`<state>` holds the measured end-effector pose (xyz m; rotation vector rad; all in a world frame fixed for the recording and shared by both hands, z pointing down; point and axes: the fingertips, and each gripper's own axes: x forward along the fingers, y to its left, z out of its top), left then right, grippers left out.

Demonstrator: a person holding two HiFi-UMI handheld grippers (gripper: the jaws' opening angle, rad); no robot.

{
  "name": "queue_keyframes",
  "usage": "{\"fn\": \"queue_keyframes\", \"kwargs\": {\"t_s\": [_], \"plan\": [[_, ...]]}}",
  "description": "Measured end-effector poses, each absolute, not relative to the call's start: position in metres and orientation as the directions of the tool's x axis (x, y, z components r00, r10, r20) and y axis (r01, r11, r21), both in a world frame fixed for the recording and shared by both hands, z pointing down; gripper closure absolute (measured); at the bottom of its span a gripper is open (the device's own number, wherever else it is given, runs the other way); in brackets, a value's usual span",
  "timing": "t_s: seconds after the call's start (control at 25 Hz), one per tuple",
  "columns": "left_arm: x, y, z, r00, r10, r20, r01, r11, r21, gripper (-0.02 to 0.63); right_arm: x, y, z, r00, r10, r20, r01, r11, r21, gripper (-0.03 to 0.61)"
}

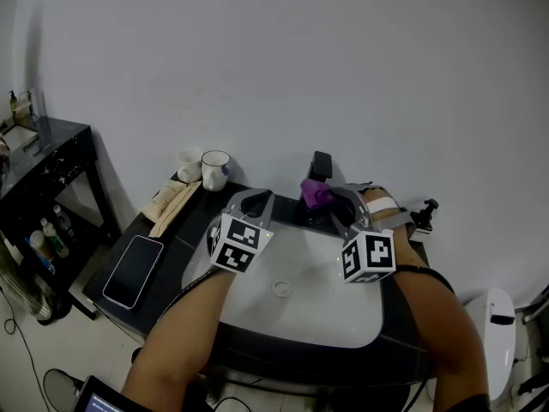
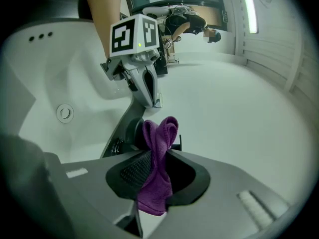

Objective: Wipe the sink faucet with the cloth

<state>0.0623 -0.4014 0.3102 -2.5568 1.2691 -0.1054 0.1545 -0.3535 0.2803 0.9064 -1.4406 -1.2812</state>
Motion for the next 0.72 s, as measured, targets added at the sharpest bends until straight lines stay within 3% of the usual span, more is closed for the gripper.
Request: {"fn": "queue_keyframes", "kwargs": {"t_s": [0.48,0.72], "plan": [[0.063,-0.397,0.318,0.613,-0.789,-0.030,-0.759,-0.578,-0.300,0.597,0.142,-0.287,0.288,-0.325,-0.930,0.174,0.115,0.144,0.983,0.486],[0.044,-0.403,0.311,0.573,-0.818,-0.053,-0.803,-0.548,-0.236,0.597,0.141,-0.277,0.313,-0.336,-0.922,0.194,0.065,0.182,0.981,0.486]]}}
